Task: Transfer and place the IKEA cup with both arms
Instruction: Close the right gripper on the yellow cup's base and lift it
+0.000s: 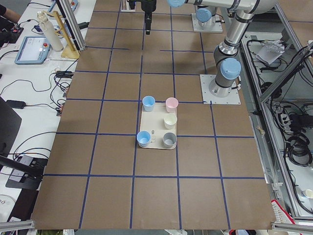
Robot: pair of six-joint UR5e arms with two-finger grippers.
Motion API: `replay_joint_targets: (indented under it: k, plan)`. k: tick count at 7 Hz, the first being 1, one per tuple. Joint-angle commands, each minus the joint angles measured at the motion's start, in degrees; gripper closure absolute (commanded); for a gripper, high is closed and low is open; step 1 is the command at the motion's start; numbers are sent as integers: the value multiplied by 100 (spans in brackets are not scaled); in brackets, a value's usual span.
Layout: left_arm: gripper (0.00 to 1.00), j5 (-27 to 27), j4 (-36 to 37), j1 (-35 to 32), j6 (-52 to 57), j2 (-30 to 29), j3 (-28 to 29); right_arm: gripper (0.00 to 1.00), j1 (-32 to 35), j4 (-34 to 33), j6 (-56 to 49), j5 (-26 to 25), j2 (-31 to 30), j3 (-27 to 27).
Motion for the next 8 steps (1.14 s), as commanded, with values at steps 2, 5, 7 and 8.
replay_joint_targets:
  k: [2,5,7,8]
  plan:
    - [0,-3,0,9,-10,-3,-6,92,17,344,-47,-399,-665,0]
    - [0,6,-18,26,34,41,-85,97,909,1169,1069,-198,-1028,17]
    - [0,-440,-401,227,601,189,-112,98,2007,1651,3143,-189,-1107,17]
    - [0,-1174,-813,733,1310,286,-112,99,2622,1845,4118,-172,-1177,17]
